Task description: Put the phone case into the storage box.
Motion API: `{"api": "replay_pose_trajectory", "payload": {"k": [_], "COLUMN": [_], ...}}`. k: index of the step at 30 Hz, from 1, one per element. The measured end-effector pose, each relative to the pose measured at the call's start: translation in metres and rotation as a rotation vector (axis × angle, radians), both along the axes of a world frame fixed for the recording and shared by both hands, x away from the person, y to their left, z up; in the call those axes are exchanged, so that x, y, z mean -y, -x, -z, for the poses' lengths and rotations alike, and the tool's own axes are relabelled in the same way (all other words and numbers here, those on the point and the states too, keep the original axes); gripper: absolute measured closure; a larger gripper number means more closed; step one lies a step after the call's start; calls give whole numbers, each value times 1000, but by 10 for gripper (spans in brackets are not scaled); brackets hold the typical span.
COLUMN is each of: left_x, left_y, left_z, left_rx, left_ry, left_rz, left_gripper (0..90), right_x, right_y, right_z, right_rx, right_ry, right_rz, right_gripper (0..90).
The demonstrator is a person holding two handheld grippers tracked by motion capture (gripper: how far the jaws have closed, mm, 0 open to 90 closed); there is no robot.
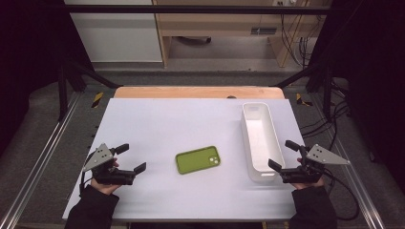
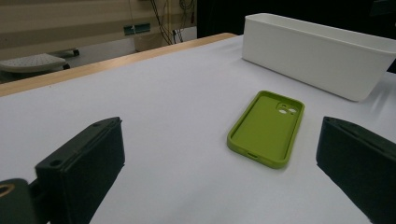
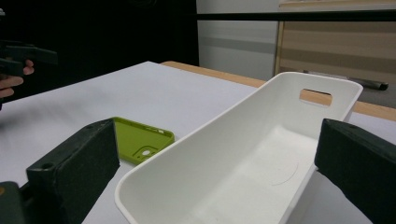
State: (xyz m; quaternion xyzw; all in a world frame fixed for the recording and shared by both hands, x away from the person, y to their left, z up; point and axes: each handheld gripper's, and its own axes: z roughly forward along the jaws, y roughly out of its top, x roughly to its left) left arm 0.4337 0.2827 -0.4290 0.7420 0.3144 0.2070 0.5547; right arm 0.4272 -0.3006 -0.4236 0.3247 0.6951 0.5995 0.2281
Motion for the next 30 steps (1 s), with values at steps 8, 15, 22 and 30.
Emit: {"api": "replay_pose_trajectory", "payload": {"k": [8, 15, 22, 30], "left_x": [3, 7, 15, 28], "left_y": [1, 0, -2, -6], "left_z": [-2, -5, -8, -11], "left_rx": [0, -11, -32, -60], "left_ry": [0, -17, -36, -67], "left_rz": [8, 5, -1, 3], "left_gripper": [6, 5, 4, 7], "right_x": [-2, -3, -3, -4], "right_y": [0, -1, -1, -1], "right_z": [1, 1, 0, 0], "right_rx": [-1, -4, -2, -3], "right_ry": [10, 13, 15, 20], "right_rz": [-10, -21, -20, -18], "right_gripper": [4, 4, 4, 4]}}
